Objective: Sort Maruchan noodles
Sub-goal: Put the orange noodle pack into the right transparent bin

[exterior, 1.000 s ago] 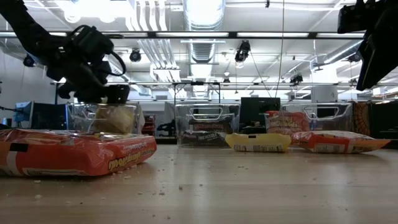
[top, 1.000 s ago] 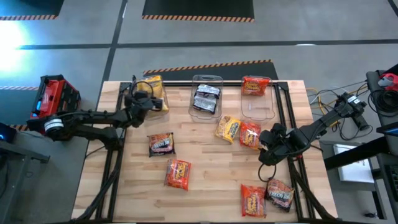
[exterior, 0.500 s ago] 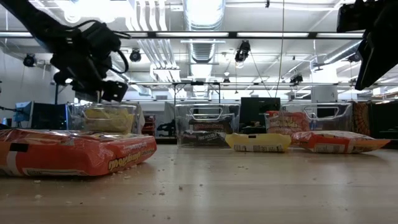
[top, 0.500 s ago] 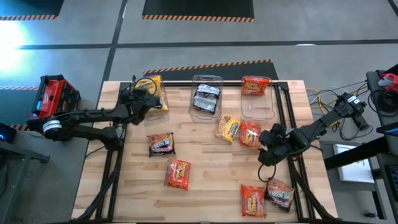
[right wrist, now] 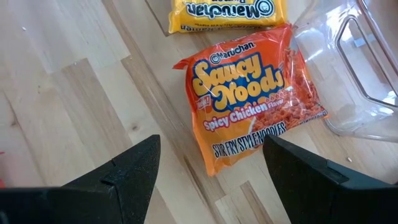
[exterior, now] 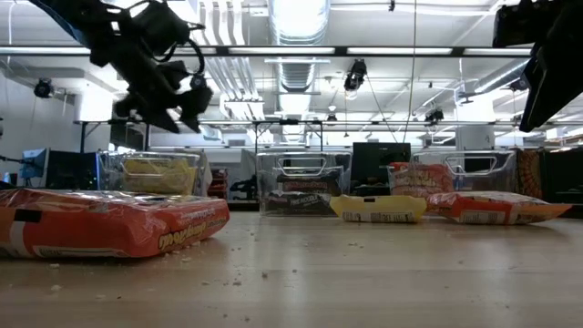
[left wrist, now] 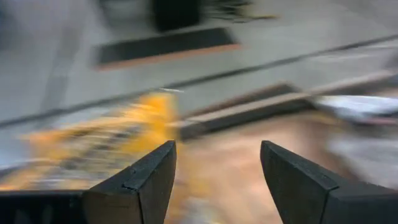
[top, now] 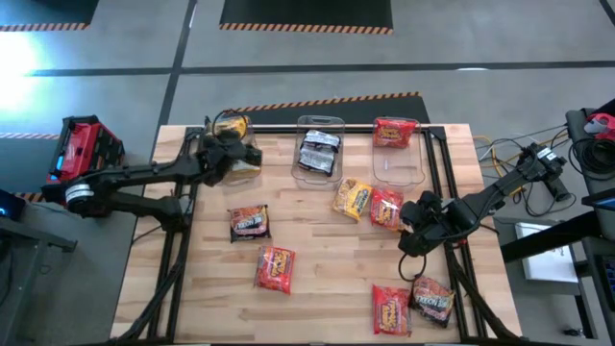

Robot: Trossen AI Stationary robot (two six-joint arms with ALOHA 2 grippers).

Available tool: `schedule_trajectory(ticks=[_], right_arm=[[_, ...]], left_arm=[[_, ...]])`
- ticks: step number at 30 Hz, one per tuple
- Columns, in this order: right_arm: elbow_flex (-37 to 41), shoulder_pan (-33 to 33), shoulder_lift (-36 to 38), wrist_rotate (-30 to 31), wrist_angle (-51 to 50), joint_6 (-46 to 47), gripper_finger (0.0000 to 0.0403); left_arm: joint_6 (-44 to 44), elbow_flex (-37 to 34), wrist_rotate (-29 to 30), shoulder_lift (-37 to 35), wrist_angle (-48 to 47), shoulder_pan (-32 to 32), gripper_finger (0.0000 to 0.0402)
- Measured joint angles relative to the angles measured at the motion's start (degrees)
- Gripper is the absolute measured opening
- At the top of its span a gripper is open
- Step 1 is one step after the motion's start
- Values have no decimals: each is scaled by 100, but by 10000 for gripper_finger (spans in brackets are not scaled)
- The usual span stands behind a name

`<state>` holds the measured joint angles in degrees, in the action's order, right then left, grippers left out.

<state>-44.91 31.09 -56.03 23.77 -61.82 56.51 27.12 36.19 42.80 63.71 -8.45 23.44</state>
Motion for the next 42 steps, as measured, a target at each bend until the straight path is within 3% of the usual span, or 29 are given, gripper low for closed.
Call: schedule_trajectory(ticks=[3, 5, 10, 14, 17, 21, 24, 35, 42], right_arm=[[-2, 0, 0, -2, 2, -18, 274], [-2, 0, 0, -21, 0, -234, 274], [-1, 0, 0, -20, 26, -1022, 274], [-1, 0, 0, -20, 82, -1004, 274], [-1, 0, 0, -20, 89, -977, 274], [0, 0, 0, -20, 89, -977, 274], [-1, 0, 0, -20, 92, -979, 274], [0, 0, 0, -20, 107, -981, 274], [-2, 0, 0, -20, 117, -979, 274]], left_arm=[[128, -147, -541, 1, 584, -510, 215], [137, -210, -600, 3, 937, -1000, 215], [496, -217, -155, 3, 1070, -2261, 216], [1135, -248, -26, 3, 1048, -3275, 216], [1848, -326, 67, 11, 1063, -4044, 216], [3036, -449, 717, 283, 1041, -5010, 216], [3852, -445, 879, 617, 1051, -5506, 216], [5477, 171, 527, 2076, 984, -6324, 216], [6210, 1162, -169, 2448, -824, -6406, 216]])
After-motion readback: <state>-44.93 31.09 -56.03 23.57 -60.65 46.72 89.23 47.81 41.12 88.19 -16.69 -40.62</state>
